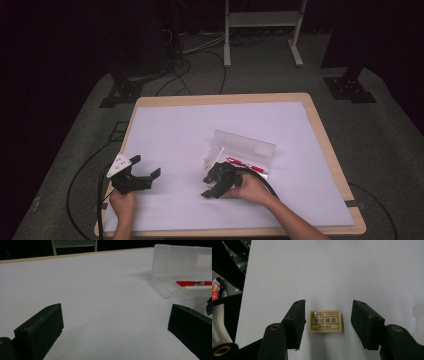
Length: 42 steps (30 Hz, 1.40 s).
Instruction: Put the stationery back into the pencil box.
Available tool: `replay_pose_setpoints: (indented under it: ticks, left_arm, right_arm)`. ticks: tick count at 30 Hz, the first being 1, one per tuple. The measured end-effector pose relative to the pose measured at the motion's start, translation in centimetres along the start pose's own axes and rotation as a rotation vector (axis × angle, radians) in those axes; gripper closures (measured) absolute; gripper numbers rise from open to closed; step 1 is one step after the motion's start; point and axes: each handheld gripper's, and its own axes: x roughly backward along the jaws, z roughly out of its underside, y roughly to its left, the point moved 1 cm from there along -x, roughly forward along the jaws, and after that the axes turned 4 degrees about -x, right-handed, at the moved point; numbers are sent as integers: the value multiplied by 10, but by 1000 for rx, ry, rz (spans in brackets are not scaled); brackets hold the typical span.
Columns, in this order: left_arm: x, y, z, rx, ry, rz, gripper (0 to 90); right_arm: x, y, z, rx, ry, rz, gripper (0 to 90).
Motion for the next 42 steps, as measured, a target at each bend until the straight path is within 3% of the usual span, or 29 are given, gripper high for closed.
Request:
replay_pose_setpoints:
  ticks: [18, 42]
  left_arm:
    - [0, 0, 0, 0, -1, 0, 0]
    - [0, 0, 0, 1, -2, 1, 0]
  right_arm:
    - [-7, 0, 2, 8, 18, -9, 569]
    - [10, -9, -1, -5, -6, 38, 575]
